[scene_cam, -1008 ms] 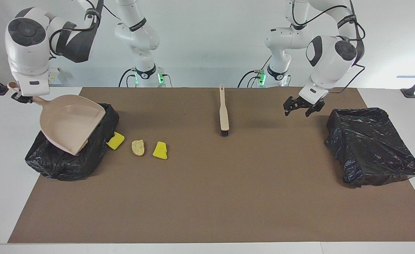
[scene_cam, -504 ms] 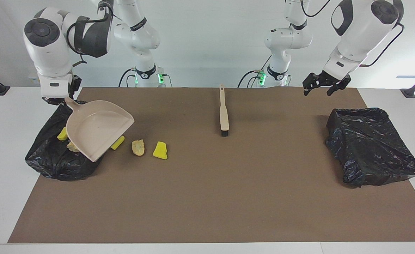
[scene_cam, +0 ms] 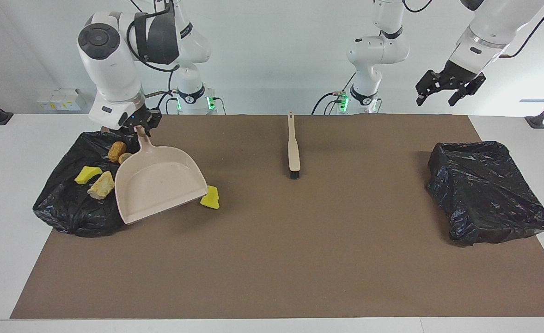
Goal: Sweep and dump trash in bin
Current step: 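Carry the empty dustpan back and set it on the table center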
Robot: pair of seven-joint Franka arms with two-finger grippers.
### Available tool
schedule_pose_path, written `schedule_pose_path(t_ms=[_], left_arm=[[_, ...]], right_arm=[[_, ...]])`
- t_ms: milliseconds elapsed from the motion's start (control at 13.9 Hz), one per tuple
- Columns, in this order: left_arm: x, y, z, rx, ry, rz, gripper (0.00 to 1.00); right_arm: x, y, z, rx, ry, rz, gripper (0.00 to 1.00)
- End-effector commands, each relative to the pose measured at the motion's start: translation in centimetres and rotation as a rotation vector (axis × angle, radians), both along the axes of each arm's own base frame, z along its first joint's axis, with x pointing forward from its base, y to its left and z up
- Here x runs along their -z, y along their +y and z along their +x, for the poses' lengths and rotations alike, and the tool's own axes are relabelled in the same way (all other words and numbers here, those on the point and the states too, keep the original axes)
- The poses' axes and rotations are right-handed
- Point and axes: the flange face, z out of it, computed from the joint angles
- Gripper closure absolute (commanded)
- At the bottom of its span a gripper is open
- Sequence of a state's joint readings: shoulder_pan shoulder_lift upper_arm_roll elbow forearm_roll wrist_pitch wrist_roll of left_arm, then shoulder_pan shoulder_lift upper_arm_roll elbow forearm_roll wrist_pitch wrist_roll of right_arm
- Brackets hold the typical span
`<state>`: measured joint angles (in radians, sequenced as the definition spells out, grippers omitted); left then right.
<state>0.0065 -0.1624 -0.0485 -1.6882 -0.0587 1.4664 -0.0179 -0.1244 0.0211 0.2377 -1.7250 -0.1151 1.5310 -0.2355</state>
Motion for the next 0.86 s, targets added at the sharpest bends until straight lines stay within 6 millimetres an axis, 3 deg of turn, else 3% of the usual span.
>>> schedule_pose_path(t_ms=[0, 288, 504, 792], left_arm=[[-0.2, 0.4, 0.3, 0.008, -0.018, 0.014, 0.0], [-0.7, 0.4, 0.7, 0.004, -0.051, 0.011, 0.0], [-0.4, 0.3, 0.4, 0.002, -0.033, 0.011, 0.0], [-0.8, -0.2, 0.5, -0.002, -0.055, 0.011, 0.0]], right_arm=[[2.8, 4.1, 0.8, 0.15, -0.009, 0.036, 1.0], [5.8, 13.0, 1.6, 0.296, -0.025, 0.125, 1.0], [8.1, 17.9, 2.2, 0.358, 0.0, 0.141, 1.0], [10.5, 27.0, 3.6, 0.426, 0.003, 0.141, 1.0]])
